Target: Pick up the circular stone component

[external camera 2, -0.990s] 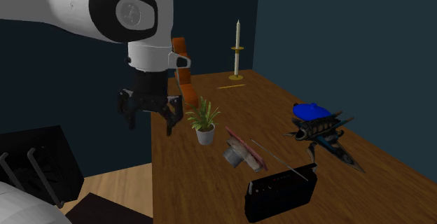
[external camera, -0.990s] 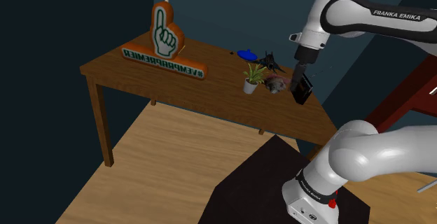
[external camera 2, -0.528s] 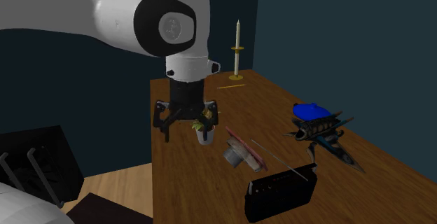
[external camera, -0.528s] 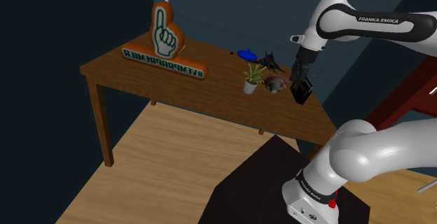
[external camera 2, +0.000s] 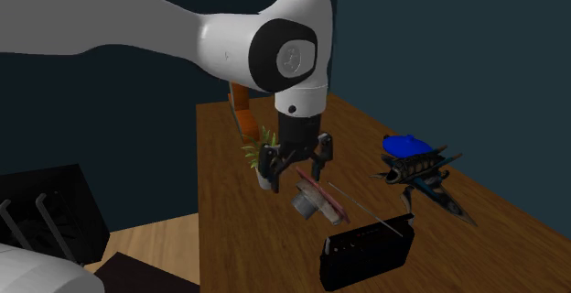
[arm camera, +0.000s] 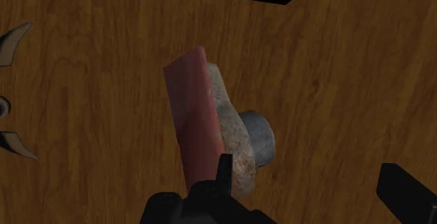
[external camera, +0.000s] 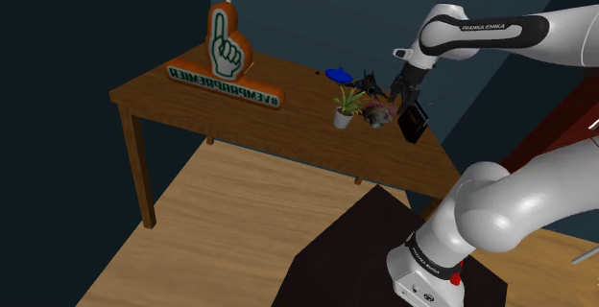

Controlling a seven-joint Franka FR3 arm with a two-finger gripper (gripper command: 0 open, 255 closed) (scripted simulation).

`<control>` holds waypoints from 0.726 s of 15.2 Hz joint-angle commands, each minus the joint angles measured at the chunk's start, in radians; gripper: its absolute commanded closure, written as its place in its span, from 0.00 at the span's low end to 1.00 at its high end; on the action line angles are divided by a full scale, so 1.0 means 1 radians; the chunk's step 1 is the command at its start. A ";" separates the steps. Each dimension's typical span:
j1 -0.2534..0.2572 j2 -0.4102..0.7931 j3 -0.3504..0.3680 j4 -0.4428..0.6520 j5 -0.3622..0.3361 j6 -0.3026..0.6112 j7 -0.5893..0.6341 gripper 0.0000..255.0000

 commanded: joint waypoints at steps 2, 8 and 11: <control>0.058 0.102 -0.094 0.077 0.037 0.061 -0.170 0.00; 0.084 0.166 -0.148 0.055 0.067 0.151 -0.236 0.00; 0.088 0.183 -0.160 0.032 0.074 0.189 -0.243 0.00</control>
